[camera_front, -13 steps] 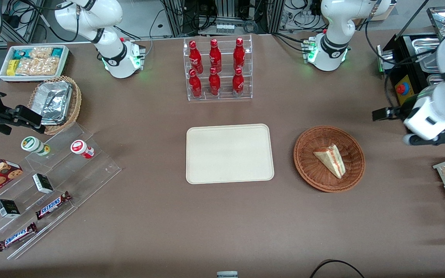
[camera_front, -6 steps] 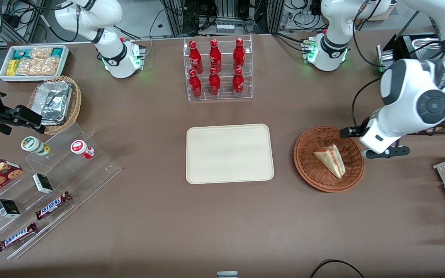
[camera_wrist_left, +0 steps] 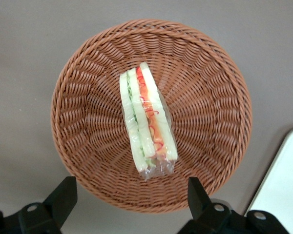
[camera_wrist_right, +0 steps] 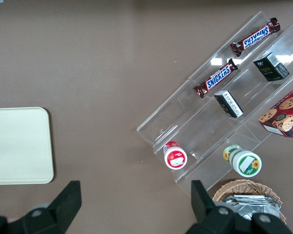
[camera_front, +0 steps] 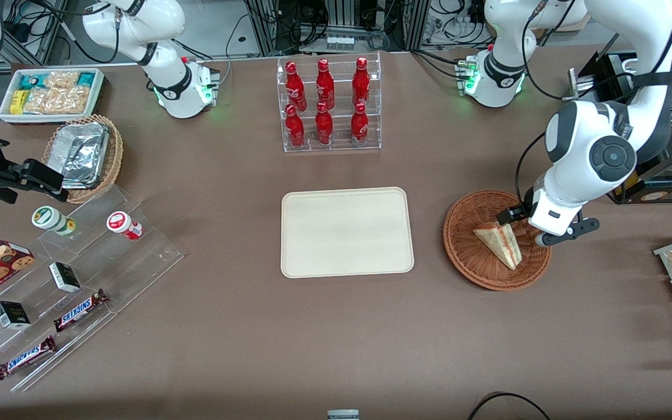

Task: Place sandwich from basket to tray
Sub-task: 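Lower the open left gripper around the sandwich's upright edge, then close the left gripper on the sandwich and lift it, then carry the sandwich with the left gripper over the cream tray, then lower the sandwich onto the tray and open the left gripper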

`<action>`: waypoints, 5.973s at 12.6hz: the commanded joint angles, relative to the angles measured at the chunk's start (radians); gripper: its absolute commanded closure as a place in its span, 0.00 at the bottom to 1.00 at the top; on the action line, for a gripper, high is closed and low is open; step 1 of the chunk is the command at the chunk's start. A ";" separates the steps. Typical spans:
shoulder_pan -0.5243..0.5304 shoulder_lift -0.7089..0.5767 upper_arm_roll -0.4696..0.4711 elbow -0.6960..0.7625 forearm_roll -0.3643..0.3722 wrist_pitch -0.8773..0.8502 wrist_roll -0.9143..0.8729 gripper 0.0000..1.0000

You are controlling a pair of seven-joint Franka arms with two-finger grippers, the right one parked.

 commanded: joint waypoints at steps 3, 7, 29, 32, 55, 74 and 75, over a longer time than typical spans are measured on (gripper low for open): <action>-0.010 -0.019 0.001 -0.093 0.010 0.146 -0.333 0.00; -0.036 0.037 0.002 -0.086 0.008 0.181 -0.539 0.00; -0.035 0.087 0.004 0.154 0.005 -0.140 -0.498 0.88; -0.085 0.139 0.001 0.323 0.002 -0.328 -0.415 0.88; -0.634 0.710 -0.001 0.903 -0.012 -0.305 -0.576 0.92; -0.627 0.522 0.011 0.901 -0.006 -0.444 -0.559 0.00; -0.595 0.485 0.011 0.895 -0.010 -0.475 -0.481 0.00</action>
